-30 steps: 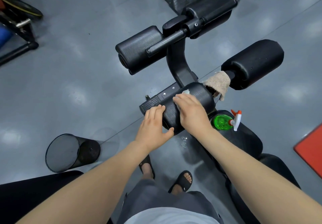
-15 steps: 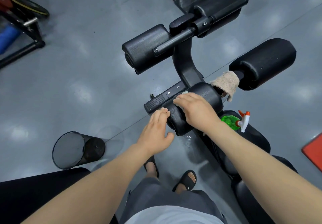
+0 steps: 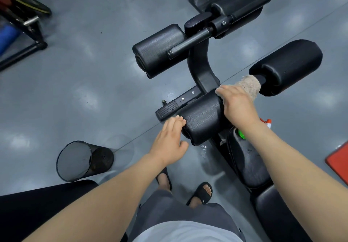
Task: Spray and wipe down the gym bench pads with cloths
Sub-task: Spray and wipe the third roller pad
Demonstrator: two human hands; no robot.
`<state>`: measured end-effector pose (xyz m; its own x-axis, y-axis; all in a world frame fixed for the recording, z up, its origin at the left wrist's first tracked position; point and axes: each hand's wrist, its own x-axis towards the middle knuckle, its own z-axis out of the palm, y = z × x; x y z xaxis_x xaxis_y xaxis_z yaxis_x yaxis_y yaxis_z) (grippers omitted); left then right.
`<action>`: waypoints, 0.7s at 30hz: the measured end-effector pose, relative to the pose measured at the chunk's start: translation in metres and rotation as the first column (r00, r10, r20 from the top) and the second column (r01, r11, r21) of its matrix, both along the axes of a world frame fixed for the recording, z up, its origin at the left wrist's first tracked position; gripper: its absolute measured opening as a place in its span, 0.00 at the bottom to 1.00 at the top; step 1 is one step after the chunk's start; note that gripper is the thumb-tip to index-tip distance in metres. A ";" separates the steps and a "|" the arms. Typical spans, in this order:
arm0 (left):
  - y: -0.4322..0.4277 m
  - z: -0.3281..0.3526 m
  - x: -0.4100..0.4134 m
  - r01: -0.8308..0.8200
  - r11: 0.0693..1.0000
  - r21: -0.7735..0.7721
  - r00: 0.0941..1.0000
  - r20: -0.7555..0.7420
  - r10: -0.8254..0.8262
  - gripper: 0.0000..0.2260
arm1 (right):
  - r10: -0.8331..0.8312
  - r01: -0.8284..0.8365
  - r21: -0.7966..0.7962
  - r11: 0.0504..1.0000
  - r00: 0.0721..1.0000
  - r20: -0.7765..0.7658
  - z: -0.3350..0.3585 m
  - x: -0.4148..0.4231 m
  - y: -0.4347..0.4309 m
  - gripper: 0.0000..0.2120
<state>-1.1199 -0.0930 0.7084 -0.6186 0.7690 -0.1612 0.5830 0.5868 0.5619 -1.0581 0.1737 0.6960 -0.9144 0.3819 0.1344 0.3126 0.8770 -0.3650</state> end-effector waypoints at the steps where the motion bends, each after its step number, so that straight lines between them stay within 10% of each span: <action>1: -0.001 0.000 0.000 0.002 1.000 0.003 1.000 -0.001 -0.002 0.27 | -0.039 0.039 0.000 0.999 0.999 0.011 0.000 -0.001 -0.001 0.21; 12: -0.004 0.006 -0.024 -0.291 0.939 0.185 0.929 0.287 0.232 0.22 | 0.173 -0.181 -0.051 0.982 0.976 -0.133 -0.008 0.013 -0.085 0.22; 21: 0.019 0.001 -0.040 -0.396 0.918 0.019 0.864 0.347 0.365 0.22 | 0.410 -0.411 0.014 0.912 0.907 -0.091 -0.014 0.028 -0.096 0.26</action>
<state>-1.1602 -0.0741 0.7090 -0.7887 0.5047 -0.3511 0.0960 0.6652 0.7405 -1.0298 0.0779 0.6821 -0.9746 -0.0236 0.2225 -0.1089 0.9188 -0.3794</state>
